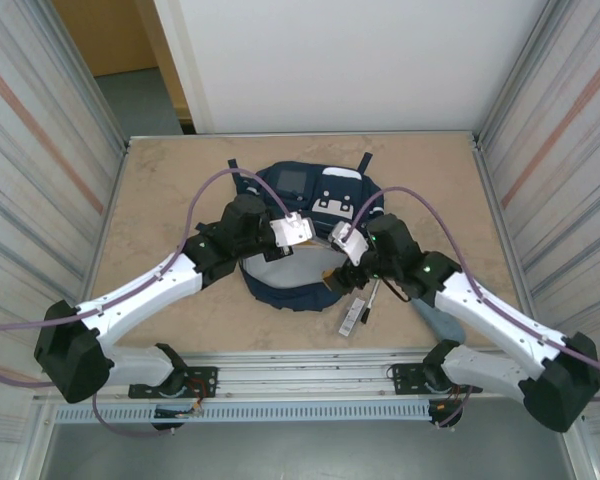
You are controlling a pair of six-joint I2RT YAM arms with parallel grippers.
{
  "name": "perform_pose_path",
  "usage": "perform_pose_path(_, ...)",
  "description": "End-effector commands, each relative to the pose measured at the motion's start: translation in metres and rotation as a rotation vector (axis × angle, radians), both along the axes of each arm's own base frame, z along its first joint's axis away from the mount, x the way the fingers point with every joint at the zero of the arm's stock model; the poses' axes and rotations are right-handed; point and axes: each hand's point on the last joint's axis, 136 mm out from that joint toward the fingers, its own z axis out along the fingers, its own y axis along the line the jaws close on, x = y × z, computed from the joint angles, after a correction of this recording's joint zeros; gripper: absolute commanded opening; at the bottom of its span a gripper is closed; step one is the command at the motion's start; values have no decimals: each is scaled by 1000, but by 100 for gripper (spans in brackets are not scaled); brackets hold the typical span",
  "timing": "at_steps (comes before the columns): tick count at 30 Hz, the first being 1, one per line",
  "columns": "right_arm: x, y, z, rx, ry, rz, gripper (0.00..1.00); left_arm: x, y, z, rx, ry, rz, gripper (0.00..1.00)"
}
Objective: Pack books, pencil case, and school supplies into a backpack
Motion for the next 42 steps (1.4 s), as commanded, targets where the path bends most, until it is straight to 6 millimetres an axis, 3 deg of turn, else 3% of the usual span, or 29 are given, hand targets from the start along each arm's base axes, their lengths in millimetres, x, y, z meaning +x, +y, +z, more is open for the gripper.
perform_pose_path(1, 53, -18, 17, -136, -248, -112, 73, -14, -4, 15, -32, -49, -76, 0)
perform_pose_path(8, 59, -19, 10, -267, -346, -44, 77, -23, 1, 12, -45, -76, -105, 0)
perform_pose_path(13, 37, 2, 5, -269, -335, 120, 76, -23, 1, 8, -45, -92, -108, 0)
perform_pose_path(15, 19, 13, 8, -261, -323, 228, 78, -20, 2, 5, -34, -93, -93, 0)
perform_pose_path(18, -42, 26, 11, -166, -255, 547, 83, -20, 2, 2, -23, -90, -97, 0)
perform_pose_path(19, -47, 27, 15, -150, -260, 573, 82, -23, 1, 2, -22, -84, -112, 0)
perform_pose_path(22, -40, 24, 30, -141, -334, 532, 82, -34, -2, 1, -38, -66, -163, 0)
perform_pose_path(27, 2, 8, 39, -131, -413, 344, 85, -47, -8, -6, -39, -50, -246, 0)
perform_pose_path(29, 15, 3, 29, -176, -394, 319, 84, -52, -10, -7, -46, -46, -277, 0)
perform_pose_path(33, 16, 0, -13, -391, -309, 379, 79, -53, -12, -2, -63, -56, -291, 0)
perform_pose_path(35, 22, -2, -21, -432, -279, 362, 65, -53, -12, -1, -58, -58, -288, 0)
perform_pose_path(38, 46, -6, -16, -445, -295, 267, 23, -44, -5, -2, -37, -76, -225, 0)
perform_pose_path(40, 63, -2, -4, -415, -372, 219, 9, -29, 7, 0, -35, -92, -122, 0)
perform_pose_path(42, 81, 5, 11, -373, -480, 166, 1, -18, 22, 8, -73, -86, -28, 0)
